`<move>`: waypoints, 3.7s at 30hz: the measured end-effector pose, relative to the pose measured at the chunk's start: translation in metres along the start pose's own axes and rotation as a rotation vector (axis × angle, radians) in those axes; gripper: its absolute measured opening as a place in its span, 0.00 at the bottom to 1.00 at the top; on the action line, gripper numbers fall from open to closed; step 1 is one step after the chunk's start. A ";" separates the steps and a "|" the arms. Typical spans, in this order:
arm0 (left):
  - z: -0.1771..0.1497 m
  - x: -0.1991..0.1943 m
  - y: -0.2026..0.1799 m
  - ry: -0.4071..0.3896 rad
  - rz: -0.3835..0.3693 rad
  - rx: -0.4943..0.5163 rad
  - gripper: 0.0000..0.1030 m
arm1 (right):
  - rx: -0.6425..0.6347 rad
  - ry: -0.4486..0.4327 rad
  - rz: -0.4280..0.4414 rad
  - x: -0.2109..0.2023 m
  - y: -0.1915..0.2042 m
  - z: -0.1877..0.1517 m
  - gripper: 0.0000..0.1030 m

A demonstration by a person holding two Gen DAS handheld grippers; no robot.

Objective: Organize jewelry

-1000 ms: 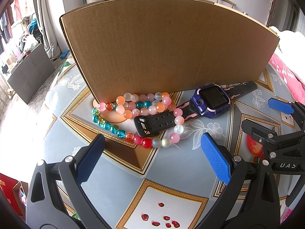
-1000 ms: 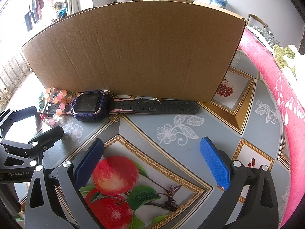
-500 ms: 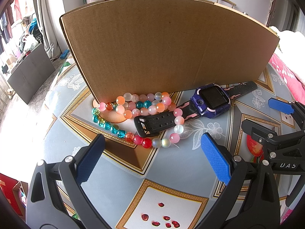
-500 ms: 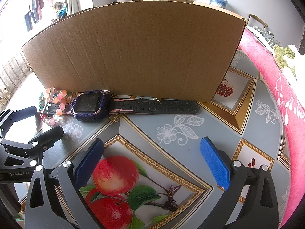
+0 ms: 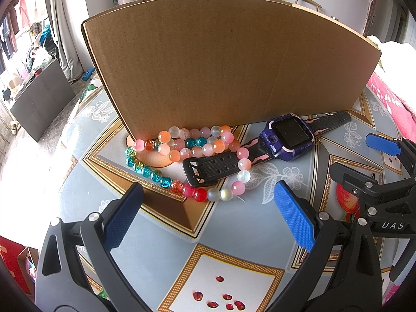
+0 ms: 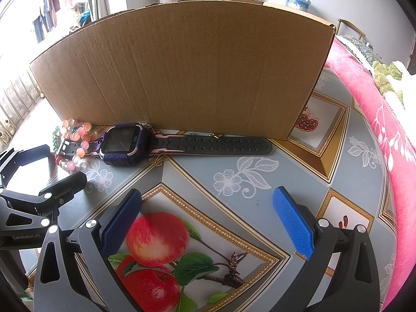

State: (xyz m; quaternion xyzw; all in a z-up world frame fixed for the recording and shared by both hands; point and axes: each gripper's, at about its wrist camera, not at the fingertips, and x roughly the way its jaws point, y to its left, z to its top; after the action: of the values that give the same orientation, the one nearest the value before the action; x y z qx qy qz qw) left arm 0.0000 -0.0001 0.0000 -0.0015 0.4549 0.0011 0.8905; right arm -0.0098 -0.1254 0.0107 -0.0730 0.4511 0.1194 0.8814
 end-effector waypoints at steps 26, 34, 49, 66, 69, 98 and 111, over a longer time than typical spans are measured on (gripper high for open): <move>0.000 0.000 0.000 0.000 0.000 0.000 0.94 | 0.000 0.000 0.000 0.000 0.000 0.000 0.95; -0.018 -0.022 0.007 -0.010 -0.006 0.086 0.93 | 0.000 0.000 0.000 0.000 0.000 0.000 0.95; -0.009 -0.029 0.012 -0.063 -0.208 0.327 0.18 | 0.083 -0.010 0.137 -0.027 -0.022 -0.020 0.95; 0.031 0.011 -0.057 0.018 -0.269 0.538 0.47 | 0.184 -0.056 0.302 -0.057 -0.052 -0.040 0.75; 0.026 0.006 -0.064 0.019 -0.282 0.561 0.47 | 0.214 -0.038 0.364 -0.057 -0.057 -0.046 0.68; -0.037 -0.033 -0.087 0.079 -0.799 0.437 0.47 | 0.786 0.010 0.860 -0.033 -0.109 -0.107 0.13; -0.056 -0.040 -0.081 0.034 -0.642 0.576 0.57 | 0.674 -0.126 0.741 -0.074 -0.119 -0.111 0.03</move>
State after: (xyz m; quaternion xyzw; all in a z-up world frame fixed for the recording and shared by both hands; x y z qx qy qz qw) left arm -0.0685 -0.0808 0.0000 0.1057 0.4278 -0.4030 0.8021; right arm -0.1053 -0.2766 0.0090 0.3880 0.4060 0.2760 0.7800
